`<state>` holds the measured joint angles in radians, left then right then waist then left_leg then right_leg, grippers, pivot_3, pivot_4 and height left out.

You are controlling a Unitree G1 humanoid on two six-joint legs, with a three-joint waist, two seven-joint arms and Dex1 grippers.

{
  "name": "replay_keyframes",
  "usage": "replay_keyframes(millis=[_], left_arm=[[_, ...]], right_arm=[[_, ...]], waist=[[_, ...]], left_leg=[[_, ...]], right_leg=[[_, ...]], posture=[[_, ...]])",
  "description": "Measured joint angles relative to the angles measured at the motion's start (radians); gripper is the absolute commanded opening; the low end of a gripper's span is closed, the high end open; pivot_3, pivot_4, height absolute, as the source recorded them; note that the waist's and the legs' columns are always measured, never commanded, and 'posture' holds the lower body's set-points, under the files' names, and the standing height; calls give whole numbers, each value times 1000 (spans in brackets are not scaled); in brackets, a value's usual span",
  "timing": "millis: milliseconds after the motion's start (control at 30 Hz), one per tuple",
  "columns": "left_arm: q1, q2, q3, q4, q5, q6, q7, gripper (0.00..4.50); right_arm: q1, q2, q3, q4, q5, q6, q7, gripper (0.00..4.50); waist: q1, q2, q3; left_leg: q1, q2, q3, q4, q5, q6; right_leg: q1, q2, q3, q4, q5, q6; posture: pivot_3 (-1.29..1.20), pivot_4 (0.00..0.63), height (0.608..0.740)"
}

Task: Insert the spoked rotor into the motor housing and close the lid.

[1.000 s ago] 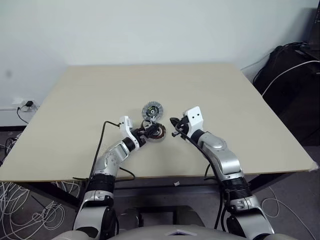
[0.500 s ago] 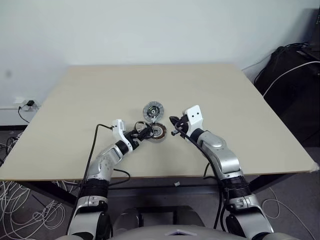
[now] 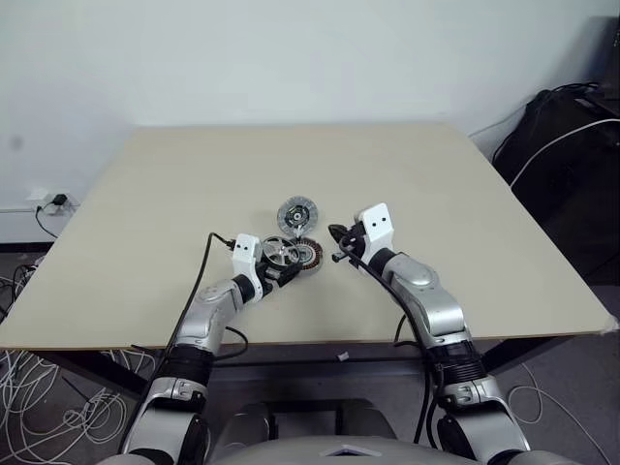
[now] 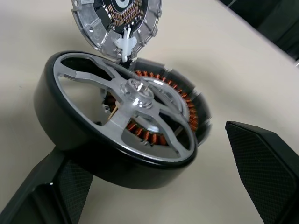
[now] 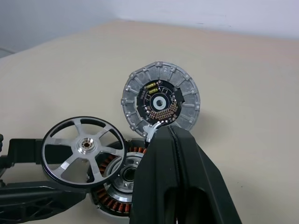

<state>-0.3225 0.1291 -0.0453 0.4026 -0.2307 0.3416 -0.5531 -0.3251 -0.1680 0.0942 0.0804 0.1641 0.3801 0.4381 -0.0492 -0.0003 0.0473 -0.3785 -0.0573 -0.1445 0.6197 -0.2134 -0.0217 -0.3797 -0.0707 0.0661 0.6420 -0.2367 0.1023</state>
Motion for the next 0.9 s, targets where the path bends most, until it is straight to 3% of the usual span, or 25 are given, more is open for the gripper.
replay_keyframes(millis=[367,700,900], left_arm=[[-25,111,-165,41,243,-43,31,4481],[-64,155,-239,83,415,-168,114,4481],[-75,160,-233,76,427,-124,134,4481]], right_arm=[[0,4,1,4,0,-2,0,0],[0,6,1,6,0,-3,-1,0],[0,6,1,6,0,-4,-1,0]], waist=[[2,0,0],[9,0,0],[7,0,0]], left_leg=[[0,0,0,0,0,0],[0,0,0,0,0,0],[0,0,0,0,0,0]], right_leg=[[0,0,0,0,0,1],[-1,0,0,1,1,1],[-1,0,0,1,1,1]], posture=[[0,0,740],[0,0,740],[0,0,740]])
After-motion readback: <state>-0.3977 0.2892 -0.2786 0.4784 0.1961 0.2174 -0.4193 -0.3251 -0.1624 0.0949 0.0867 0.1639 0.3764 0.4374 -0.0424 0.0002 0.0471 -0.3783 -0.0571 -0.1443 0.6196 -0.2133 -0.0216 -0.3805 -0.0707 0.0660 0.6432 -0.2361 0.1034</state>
